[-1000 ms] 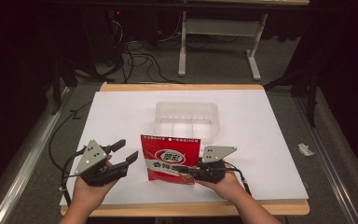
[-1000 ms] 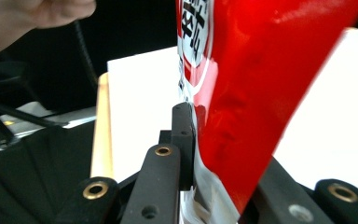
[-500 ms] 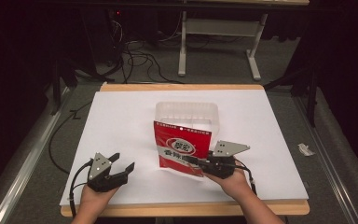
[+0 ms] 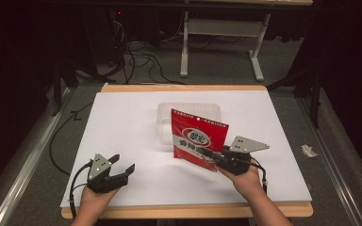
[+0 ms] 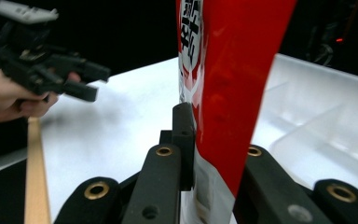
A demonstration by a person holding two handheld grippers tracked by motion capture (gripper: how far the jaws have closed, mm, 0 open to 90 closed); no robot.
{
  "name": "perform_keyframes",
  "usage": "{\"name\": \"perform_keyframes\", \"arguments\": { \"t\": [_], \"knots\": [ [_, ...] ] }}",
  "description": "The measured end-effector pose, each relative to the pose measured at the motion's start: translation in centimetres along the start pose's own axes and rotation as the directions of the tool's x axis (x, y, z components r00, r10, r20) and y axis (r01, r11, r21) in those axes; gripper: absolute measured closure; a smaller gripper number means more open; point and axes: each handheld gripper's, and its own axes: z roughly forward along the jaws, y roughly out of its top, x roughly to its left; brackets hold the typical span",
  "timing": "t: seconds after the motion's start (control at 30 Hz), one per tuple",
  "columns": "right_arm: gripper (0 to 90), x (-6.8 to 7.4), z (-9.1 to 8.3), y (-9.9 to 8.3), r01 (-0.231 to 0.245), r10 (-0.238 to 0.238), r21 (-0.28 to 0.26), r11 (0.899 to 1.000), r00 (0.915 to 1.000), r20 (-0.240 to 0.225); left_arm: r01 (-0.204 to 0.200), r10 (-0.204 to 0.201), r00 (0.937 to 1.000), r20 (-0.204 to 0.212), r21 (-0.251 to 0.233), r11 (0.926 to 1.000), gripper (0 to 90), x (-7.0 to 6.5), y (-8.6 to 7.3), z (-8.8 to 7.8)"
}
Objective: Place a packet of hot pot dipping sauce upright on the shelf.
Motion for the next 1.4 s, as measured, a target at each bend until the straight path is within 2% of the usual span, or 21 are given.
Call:
{"name": "perform_keyframes", "arguments": {
  "t": [0.03,0.13,0.2,0.3,0.33,0.37,0.4,0.43,0.57,0.6,0.63,0.73,0.87,0.9,0.93,0.97,1.1,1.13,1.3,1.4],
  "knots": [
    [85.6,-0.4,-0.6,0.2,-0.016,0.017,-0.021,1.0,0.9996,0.022,-0.001,0.001,1.0,0.004,0.005,1.0,30.6,0.0,0.0,-0.1],
    [85.6,-0.8,-1.3,0.4,-0.016,0.017,-0.043,0.999,0.9989,0.043,-0.002,0.002,1.0,0.007,0.007,1.0,30.5,0.0,0.0,-0.1],
    [85.6,-1.3,-2.5,0.8,-0.024,0.031,-0.083,0.996,0.9964,0.079,0.004,-0.004,0.9999,0.013,0.008,1.0,30.4,0.0,0.0,0.0],
    [85.6,-1.5,-3.7,1.4,-0.027,0.043,-0.107,0.994,0.9889,0.142,-0.001,0.0,0.9998,0.018,0.017,0.9999,30.1,0.1,-0.1,0.1],
    [85.6,-1.5,-3.7,1.4,-0.027,0.043,-0.107,0.994,0.9889,0.142,-0.001,0.0,0.9998,0.018,0.017,0.9999,30.0,0.1,-0.1,0.1],
    [85.6,-1.7,-4.4,1.8,-0.013,0.037,-0.124,0.992,0.9807,0.192,-0.009,0.008,0.9998,0.02,0.02,0.9998,29.9,0.1,-0.3,0.2],
    [85.6,-1.7,-4.4,1.8,-0.013,0.037,-0.124,0.992,0.9807,0.192,-0.009,0.008,0.9998,0.02,0.02,0.9998,29.7,0.1,-0.3,0.2],
    [85.6,-1.9,-5.0,2.1,-0.015,0.048,-0.142,0.99,0.9706,0.236,-0.009,0.008,0.9997,0.023,0.023,0.9997,29.7,0.0,-0.3,0.2],
    [85.7,-2.5,-5.2,2.5,-0.023,0.07,-0.162,0.986,0.9554,0.287,-0.013,0.012,0.999,0.043,0.037,0.9992,29.7,-0.3,-0.6,0.1],
    [85.7,-2.5,-5.2,2.5,-0.023,0.07,-0.162,0.986,0.9554,0.287,-0.013,0.012,0.999,0.043,0.037,0.9992,29.8,-0.3,-0.6,0.1],
    [85.7,-2.8,-4.8,2.8,-0.032,0.081,-0.165,0.986,0.9491,0.304,-0.024,0.022,0.9986,0.049,0.043,0.9988,29.8,-0.4,-0.7,0.1],
    [85.8,-3.2,-3.9,3.4,-0.033,0.081,-0.15,0.988,0.9425,0.324,-0.025,0.022,0.9984,0.051,0.045,0.9987,29.8,-0.4,-0.8,0.1],
    [85.9,-3.8,-2.8,3.9,-0.037,0.082,-0.138,0.99,0.938,0.337,-0.02,0.018,0.9986,0.05,0.043,0.9989,29.8,-0.3,-0.7,0.1],
    [85.9,-4.3,-2.0,4.2,-0.042,0.088,-0.137,0.99,0.9311,0.354,-0.018,0.016,0.9986,0.05,0.044,0.9989,29.8,-0.3,-0.7,0.1],
    [85.9,-4.3,-2.0,4.2,-0.042,0.088,-0.137,0.99,0.9311,0.354,-0.017,0.015,0.9986,0.05,0.043,0.9989,29.8,-0.3,-0.7,0.0],
    [86.0,-4.8,-1.3,4.4,-0.055,0.103,-0.139,0.989,0.9238,0.369,-0.024,0.022,0.9985,0.049,0.042,0.9988,29.9,-0.2,-0.6,0.0],
    [86.0,-5.7,0.0,4.7,-0.061,0.114,-0.143,0.988,0.9061,0.407,-0.021,0.019,0.9985,0.052,0.041,0.9989,29.9,-0.2,-0.5,-0.1],
    [86.0,-5.7,0.0,4.7,-0.061,0.114,-0.143,0.988,0.9061,0.407,-0.021,0.019,0.9985,0.052,0.041,0.9989,29.9,-0.2,-0.5,-0.1],
    [86.0,-6.7,1.6,4.9,-0.065,0.124,-0.147,0.987,0.8878,0.443,-0.019,0.016,0.9984,0.055,0.04,0.999,29.9,0.0,-0.4,-0.2],
    [86.1,-6.9,2.1,4.9,-0.069,0.129,-0.148,0.987,0.8851,0.447,-0.013,0.011,0.9984,0.056,0.043,0.999,29.9,0.0,-0.4,-0.3]
  ]
}}
